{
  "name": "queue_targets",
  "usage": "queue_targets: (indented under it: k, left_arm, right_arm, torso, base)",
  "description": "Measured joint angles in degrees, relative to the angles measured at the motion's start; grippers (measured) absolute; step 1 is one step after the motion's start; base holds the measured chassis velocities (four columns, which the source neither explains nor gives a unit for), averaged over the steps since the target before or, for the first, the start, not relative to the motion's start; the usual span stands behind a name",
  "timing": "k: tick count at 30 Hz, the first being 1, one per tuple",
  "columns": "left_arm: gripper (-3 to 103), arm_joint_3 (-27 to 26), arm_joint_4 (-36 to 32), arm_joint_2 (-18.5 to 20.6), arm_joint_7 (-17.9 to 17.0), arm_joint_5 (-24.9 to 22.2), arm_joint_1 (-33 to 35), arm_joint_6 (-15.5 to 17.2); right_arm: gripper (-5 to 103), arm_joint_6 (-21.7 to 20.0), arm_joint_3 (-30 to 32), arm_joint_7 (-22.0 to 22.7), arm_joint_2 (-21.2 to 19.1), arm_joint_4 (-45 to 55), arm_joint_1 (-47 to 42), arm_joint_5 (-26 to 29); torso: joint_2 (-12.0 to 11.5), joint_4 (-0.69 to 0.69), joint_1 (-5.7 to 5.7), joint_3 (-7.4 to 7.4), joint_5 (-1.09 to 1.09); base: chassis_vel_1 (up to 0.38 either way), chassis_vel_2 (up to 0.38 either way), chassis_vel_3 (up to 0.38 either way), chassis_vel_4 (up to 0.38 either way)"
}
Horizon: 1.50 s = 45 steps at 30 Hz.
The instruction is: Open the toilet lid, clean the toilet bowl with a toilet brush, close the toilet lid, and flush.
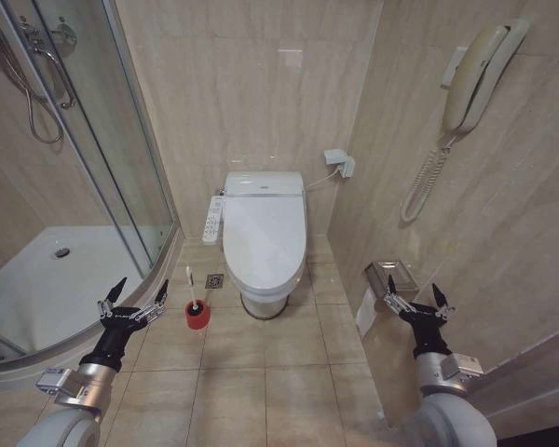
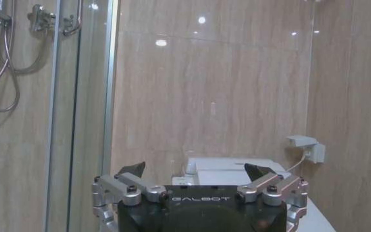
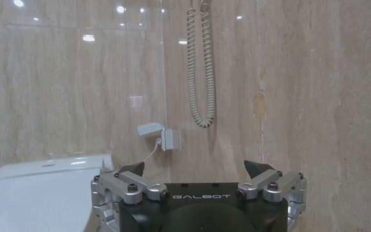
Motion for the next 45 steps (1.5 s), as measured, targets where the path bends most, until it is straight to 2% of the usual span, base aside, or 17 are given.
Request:
queue_targets:
  k: [45]
  left_arm:
    - [100, 0.0, 0.0, 0.0, 0.0, 0.0, 0.01, 0.0]
  right_arm:
    - [100, 0.0, 0.0, 0.0, 0.0, 0.0, -0.01, 0.0]
  torso:
    - [0.0, 0.0, -0.02, -0.01, 0.0]
  base:
    - [0.0, 0.0, 0.0, 0.0]
